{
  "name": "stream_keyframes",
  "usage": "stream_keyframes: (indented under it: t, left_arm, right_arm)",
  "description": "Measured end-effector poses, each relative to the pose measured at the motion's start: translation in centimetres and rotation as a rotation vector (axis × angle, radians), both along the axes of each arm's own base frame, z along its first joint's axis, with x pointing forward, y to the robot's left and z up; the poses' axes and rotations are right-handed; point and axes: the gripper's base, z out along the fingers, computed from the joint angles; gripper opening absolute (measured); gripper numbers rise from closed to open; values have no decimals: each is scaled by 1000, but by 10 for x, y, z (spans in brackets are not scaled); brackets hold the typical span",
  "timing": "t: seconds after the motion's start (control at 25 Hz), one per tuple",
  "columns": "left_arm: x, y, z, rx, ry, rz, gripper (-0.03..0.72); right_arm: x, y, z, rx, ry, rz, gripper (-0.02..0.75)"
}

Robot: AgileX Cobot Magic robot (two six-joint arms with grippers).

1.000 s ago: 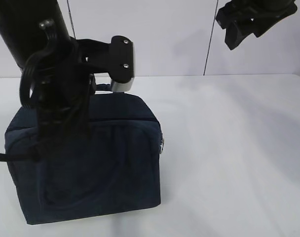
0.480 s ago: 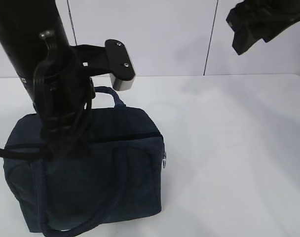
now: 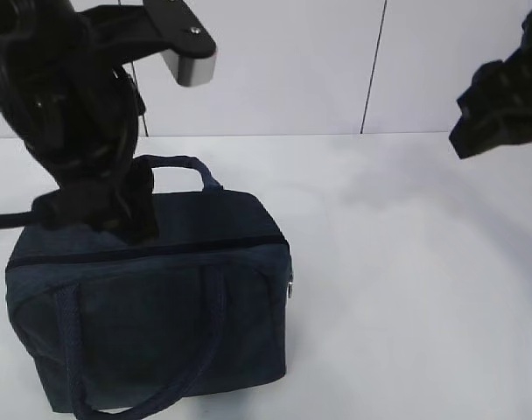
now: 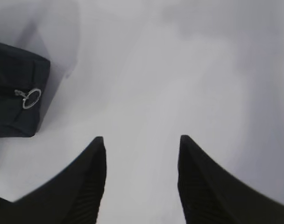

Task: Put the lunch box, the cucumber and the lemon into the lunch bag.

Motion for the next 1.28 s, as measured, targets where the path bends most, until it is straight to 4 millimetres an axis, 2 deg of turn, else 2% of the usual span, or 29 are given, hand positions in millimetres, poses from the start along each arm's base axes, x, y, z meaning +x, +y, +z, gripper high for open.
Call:
stream_keyframes:
  t: [0.32, 0.64, 0.96, 1.28]
  left_arm:
    - [-5, 3, 8, -81, 36, 248, 430]
    - [-9, 0, 8, -126, 92, 300, 421]
    - [-9, -1, 8, -143, 113, 344, 412]
    - [-10, -2, 9, -158, 132, 396, 412]
  right_arm:
    - [-39, 1, -28, 282, -16, -91, 340]
    - [-48, 6, -71, 539, 59, -313, 339]
    - [-34, 15, -99, 719, 116, -478, 337]
    - [-8, 26, -136, 775, 224, -545, 336]
